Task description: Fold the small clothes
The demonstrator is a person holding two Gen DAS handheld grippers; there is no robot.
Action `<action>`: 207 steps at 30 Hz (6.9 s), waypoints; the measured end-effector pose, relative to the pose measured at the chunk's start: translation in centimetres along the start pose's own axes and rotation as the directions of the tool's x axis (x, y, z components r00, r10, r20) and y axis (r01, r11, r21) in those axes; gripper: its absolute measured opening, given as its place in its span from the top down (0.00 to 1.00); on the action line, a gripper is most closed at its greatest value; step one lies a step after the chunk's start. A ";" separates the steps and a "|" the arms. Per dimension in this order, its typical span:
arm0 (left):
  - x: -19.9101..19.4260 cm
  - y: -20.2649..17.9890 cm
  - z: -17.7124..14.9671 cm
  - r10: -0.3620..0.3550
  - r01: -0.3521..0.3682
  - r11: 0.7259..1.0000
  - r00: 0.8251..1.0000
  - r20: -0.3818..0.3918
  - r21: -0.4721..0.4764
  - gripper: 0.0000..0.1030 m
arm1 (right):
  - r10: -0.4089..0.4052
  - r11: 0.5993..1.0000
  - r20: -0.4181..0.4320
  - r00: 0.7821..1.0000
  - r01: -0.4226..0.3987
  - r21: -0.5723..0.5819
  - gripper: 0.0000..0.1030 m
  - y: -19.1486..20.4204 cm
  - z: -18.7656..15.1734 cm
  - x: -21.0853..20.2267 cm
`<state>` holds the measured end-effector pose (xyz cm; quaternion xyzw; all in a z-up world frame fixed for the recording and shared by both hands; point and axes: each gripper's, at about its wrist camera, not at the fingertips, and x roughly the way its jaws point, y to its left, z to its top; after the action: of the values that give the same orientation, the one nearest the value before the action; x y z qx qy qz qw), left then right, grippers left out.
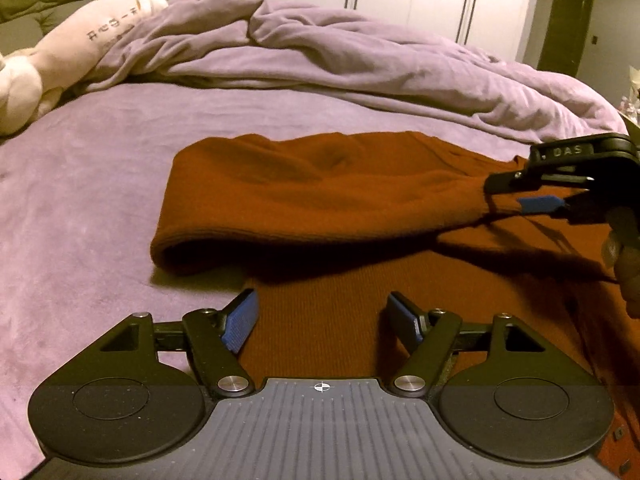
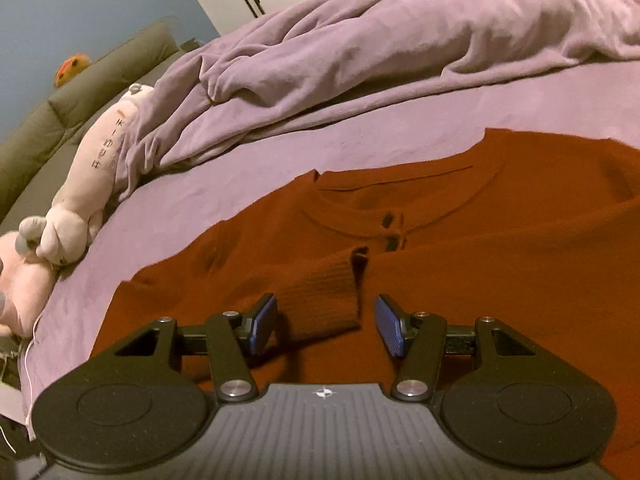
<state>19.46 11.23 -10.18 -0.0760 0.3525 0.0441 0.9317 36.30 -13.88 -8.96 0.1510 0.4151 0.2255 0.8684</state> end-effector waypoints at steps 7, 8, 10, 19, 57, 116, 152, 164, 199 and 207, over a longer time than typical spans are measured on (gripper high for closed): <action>-0.1 0.4 1.3 0.016 -0.016 0.999 1.000 0.018 -0.037 0.25 | -0.074 0.991 0.042 0.996 0.078 -0.106 0.96 1.1 0.3 -1.6; -0.1 0.6 1.6 0.024 -0.023 0.999 0.999 0.024 -0.045 0.25 | -0.073 0.991 0.071 0.995 0.081 -0.107 0.97 0.9 0.5 -2.7; 0.0 1.0 2.0 0.039 -0.037 0.997 0.999 0.027 -0.065 0.25 | -0.085 0.990 0.135 0.987 0.099 -0.104 1.00 0.2 0.9 -4.9; 1.3 1.1 1.5 0.052 -0.056 0.992 0.998 -0.035 -0.117 0.24 | -0.205 0.976 0.120 0.971 0.212 -0.046 0.98 -3.8 0.4 -7.4; 2.1 1.0 3.2 0.085 -0.088 0.992 0.996 -0.042 -0.086 0.18 | -0.310 0.945 0.174 0.935 0.283 0.166 0.77 -13.6 -3.1 -11.2; -2.5 0.5 -2.7 0.118 -0.108 0.986 0.990 -0.078 0.124 0.02 | -0.483 0.855 0.217 0.848 0.510 -0.090 0.53 -9.8 -11.4 -19.9; -12.4 4.9 -11.0 -0.276 0.172 0.922 0.921 -0.277 -0.346 0.81 | -0.282 0.932 -0.031 0.959 0.281 0.230 0.69 -9.7 -26.1 -30.0; -11.8 4.8 -11.1 -0.318 0.202 0.909 0.902 -0.291 -0.365 0.70 | -0.241 0.936 -0.054 0.969 0.247 0.252 0.81 -10.0 -25.9 -29.6; -4.6 3.9 3.3 -0.157 0.131 0.969 0.981 -0.113 -0.209 0.90 | -0.254 0.965 0.126 0.959 0.243 0.095 0.87 -9.6 -11.1 -22.2; -3.8 1.3 1.0 -0.205 0.215 0.976 0.963 -0.177 0.037 0.60 | -0.297 0.943 0.115 0.948 0.310 -0.125 0.74 -10.2 -12.2 -22.2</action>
<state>17.14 12.60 -7.08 -0.0906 0.4228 -0.0716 0.8989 17.07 -33.09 -6.49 0.0340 0.3749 0.1103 0.9198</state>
